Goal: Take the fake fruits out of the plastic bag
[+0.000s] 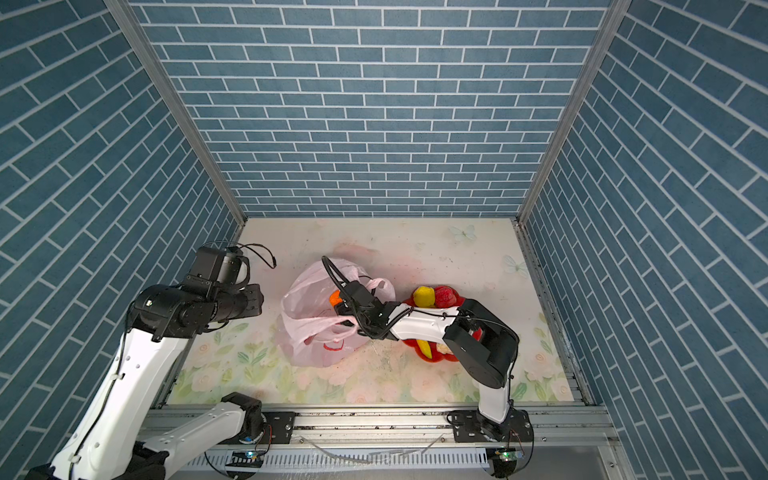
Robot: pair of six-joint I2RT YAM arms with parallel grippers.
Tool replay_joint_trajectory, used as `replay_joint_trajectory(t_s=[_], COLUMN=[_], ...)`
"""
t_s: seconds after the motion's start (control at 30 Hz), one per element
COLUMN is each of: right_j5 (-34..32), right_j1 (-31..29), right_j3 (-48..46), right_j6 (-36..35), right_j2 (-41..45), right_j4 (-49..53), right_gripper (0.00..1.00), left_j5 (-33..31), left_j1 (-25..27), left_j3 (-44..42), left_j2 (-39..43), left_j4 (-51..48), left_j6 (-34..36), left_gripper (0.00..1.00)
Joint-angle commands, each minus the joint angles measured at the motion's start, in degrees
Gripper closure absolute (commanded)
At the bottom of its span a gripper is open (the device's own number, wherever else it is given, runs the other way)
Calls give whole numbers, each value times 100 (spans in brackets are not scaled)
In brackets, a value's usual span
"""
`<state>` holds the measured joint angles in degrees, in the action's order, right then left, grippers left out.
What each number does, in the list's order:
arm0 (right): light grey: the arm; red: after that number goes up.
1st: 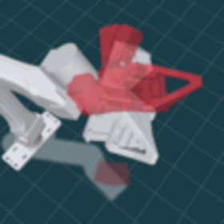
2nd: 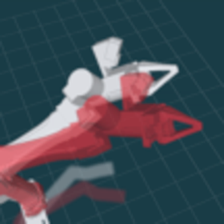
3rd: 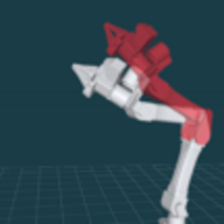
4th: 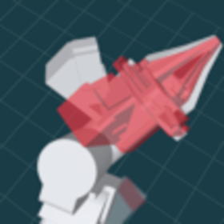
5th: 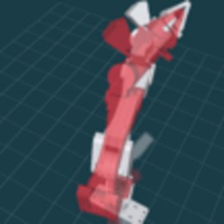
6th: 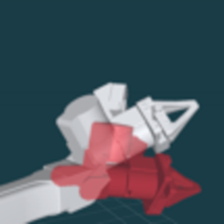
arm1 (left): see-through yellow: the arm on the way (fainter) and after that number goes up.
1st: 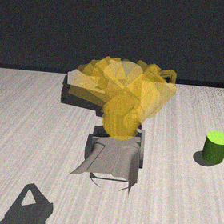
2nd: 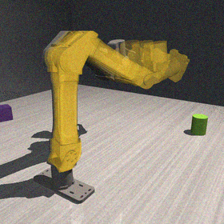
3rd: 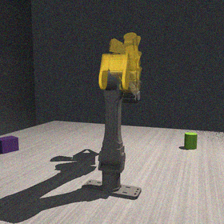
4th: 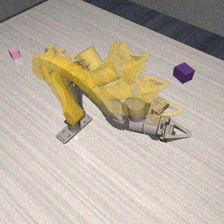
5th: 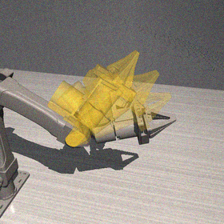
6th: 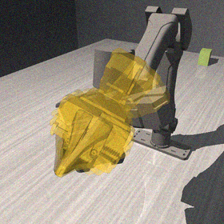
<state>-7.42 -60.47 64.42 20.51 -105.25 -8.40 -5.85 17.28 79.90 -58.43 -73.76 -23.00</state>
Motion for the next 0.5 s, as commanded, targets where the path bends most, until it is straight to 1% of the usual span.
replay_joint_trajectory(t_s=[0.0,0.03,0.13,0.2,0.27,0.33,0.37,0.4,0.47], right_j5=[13,6,-68,-142,-193,-207,-199,-175,-148], right_j1=[-9,-12,-26,-34,-35,-35,-35,-35,-36], right_j3=[65,86,123,167,210,253,272,298,321], right_j6=[-213,-229,-258,-239,-187,-107,-68,-40,22], right_j2=[232,246,260,226,181,138,113,86,51], right_j4=[178,210,298,335,371,357,351,338,302], right_gripper=[100,100,100,100,100,100,100,100,100], left_j5=[811,1041,2122,2921,3343,3157,2985,2826,2584], left_j1=[-40,-41,-41,-25,133,589,937,1259,1717], left_j3=[401,507,678,514,244,26,-121,-317,-679], left_j2=[-2,6,29,48,65,40,27,3,-20], left_j4=[93,179,700,1277,1823,2173,2412,2709,3282], left_j6=[-149,-216,-554,-971,-1354,-1606,-1717,-1846,-2035], left_gripper=[50,49,46,46,46,45,44,45,45])
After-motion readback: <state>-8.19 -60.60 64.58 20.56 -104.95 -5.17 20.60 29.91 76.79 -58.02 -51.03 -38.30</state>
